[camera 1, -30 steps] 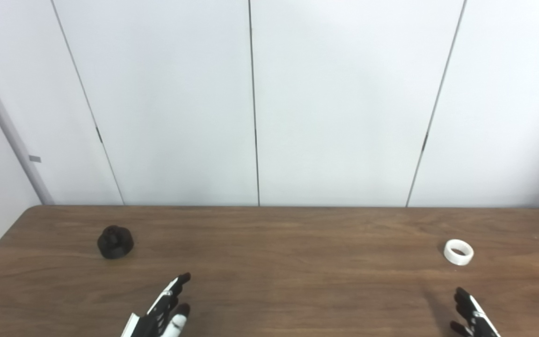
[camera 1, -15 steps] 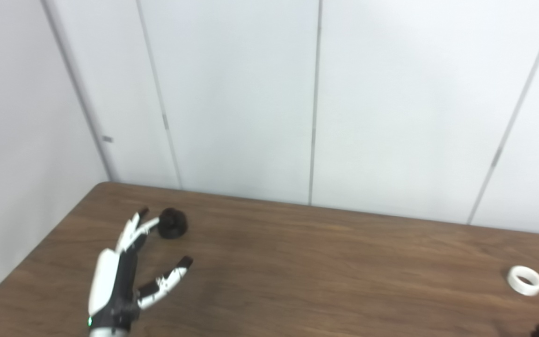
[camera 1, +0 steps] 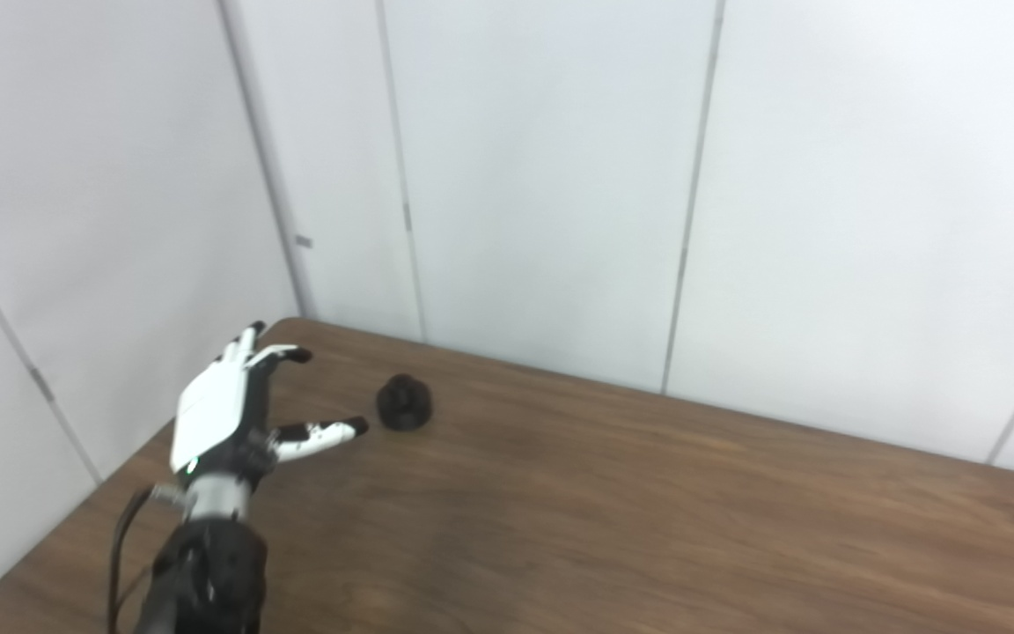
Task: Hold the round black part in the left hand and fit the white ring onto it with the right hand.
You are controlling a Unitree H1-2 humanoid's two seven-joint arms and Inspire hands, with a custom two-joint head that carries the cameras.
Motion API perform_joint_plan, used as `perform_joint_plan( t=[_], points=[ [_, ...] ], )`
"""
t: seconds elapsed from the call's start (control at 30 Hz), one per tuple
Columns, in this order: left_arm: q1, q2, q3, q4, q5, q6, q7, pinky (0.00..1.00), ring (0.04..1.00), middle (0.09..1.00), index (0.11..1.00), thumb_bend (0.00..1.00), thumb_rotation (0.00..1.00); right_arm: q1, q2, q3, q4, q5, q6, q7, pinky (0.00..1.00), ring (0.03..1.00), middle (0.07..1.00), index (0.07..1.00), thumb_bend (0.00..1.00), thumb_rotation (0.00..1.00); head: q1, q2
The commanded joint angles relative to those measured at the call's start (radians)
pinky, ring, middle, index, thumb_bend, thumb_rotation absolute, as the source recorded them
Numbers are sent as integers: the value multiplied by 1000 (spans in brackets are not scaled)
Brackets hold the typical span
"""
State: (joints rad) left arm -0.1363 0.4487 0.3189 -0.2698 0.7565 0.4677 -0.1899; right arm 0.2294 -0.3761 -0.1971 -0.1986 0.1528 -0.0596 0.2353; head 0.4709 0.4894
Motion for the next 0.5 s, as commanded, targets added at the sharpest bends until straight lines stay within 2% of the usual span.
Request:
perform_joint_plan(
  t=[0.0, 0.1, 0.2, 0.27, 0.37, 0.47],
  points=[
    [-71, 50, 15, 18, 46, 2, -83, 1000, 1000, 1000, 750, 1000, 268, 6, -37, -17, 3, 2, -4, 4, 947, 1000, 1000, 1000, 665, 784, 2, 0],
    [-112, 82, 8, 73, 56, 2, -168, 1000, 1000, 1000, 766, 1000, 216, 9, -45, -22, 8, 5, -6, 9, 957, 1000, 1000, 1000, 640, 780, 9, 1],
    [-148, 123, -15, 147, 4, 2, -218, 1000, 1000, 1000, 774, 1000, 184, 11, -50, -24, 13, 11, -11, 13, 965, 1000, 1000, 1000, 626, 764, 12, 4],
    [-172, 153, -47, 198, -13, 2, -249, 1000, 1000, 1000, 774, 1000, 201, 13, -53, -26, 17, 18, -20, 19, 976, 1000, 1000, 1000, 614, 759, 13, 5],
    [-214, 187, -102, 289, -30, 1, -262, 1000, 1000, 1000, 788, 1000, 228, 18, -55, -29, 22, 28, -29, 26, 990, 1000, 1000, 1000, 617, 753, 13, 4],
    [-245, 199, -135, 358, -61, 1, -254, 1000, 1000, 1000, 810, 1000, 228, 22, -57, -31, 25, 31, -39, 32, 990, 1000, 1000, 1000, 611, 751, 10, 7]
  ],
)
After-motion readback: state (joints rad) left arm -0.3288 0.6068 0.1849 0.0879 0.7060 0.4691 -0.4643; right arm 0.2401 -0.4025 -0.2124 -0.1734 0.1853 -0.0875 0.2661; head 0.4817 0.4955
